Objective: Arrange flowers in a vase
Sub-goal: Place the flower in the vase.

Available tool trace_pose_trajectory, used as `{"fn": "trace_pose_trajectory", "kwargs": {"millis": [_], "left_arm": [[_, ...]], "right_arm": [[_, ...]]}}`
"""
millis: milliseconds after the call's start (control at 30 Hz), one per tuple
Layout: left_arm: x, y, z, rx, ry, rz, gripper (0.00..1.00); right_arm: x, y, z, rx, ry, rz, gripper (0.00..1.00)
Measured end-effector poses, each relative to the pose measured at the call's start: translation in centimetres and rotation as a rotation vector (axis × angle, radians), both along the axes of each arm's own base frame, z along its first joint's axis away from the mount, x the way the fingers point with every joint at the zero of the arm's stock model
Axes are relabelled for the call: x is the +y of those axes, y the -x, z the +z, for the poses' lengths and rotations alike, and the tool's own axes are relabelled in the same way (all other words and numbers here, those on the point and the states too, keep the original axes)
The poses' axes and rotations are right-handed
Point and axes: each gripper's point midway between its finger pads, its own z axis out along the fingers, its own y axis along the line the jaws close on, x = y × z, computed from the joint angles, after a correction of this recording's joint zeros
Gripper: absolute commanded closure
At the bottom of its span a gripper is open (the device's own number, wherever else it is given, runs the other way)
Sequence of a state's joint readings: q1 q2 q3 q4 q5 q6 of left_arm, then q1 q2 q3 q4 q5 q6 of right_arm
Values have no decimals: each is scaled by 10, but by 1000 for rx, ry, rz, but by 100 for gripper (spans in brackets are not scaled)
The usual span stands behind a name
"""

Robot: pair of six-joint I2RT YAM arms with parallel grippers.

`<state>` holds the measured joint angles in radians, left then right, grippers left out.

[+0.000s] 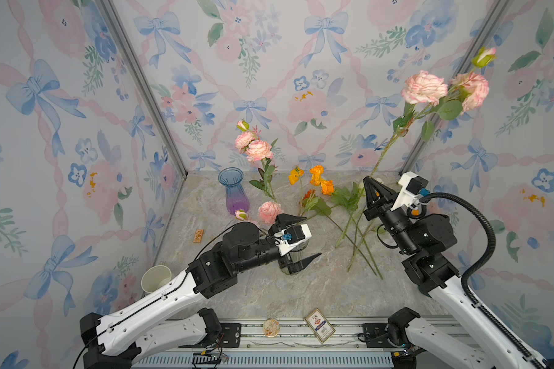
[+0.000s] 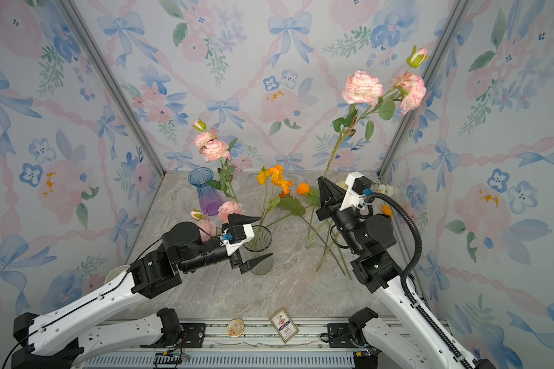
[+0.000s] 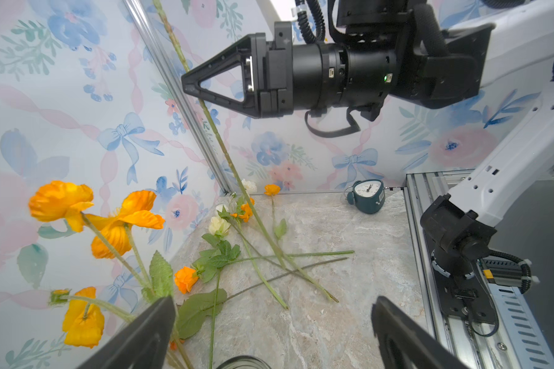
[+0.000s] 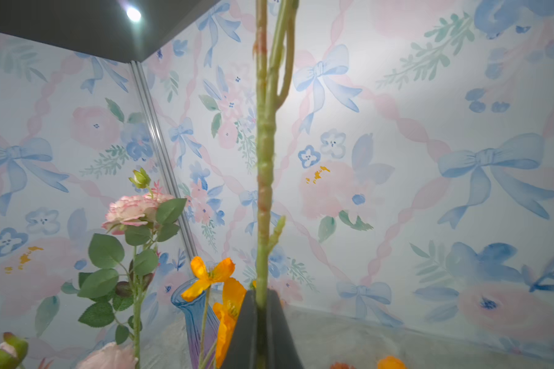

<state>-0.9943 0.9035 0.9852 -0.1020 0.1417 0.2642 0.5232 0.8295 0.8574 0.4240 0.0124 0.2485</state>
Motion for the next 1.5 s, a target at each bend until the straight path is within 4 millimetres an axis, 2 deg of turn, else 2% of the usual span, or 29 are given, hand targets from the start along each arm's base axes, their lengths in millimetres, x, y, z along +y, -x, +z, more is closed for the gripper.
{"fn": "trace_pose_trajectory", "kwargs": {"millis": [67,133,400,567,700,800,933,1200,1400,1500], "left_arm": [[12,4,0,-6,21,20,2],[20,6,-8,-7,18,35,2],[29,-2,-65,41,-76,76,2],[38,-2,-59,25,-49,93,2],[42,1,-47,1,-11,94,2],[42,0,-46,-2,-5,97,2],[41,-1,-49,7,-11,102,2],[41,-2,-54,15,-20,103,2],[39,-3,-57,19,-28,103,2],[39,-3,-57,19,-27,105,2]], "right_arm": [[8,12,11,-49,-33,39,100],[16,21,17,-80,-58,74,100],[44,52,31,-150,-120,188,100],[56,64,37,-177,-149,232,100],[65,68,38,-184,-167,253,100],[70,69,37,-191,-184,265,100],[81,64,21,-174,-185,266,100],[102,36,-45,-74,-159,224,100],[107,26,-54,-63,-218,208,100],[108,21,-66,-43,-249,188,100]]}}
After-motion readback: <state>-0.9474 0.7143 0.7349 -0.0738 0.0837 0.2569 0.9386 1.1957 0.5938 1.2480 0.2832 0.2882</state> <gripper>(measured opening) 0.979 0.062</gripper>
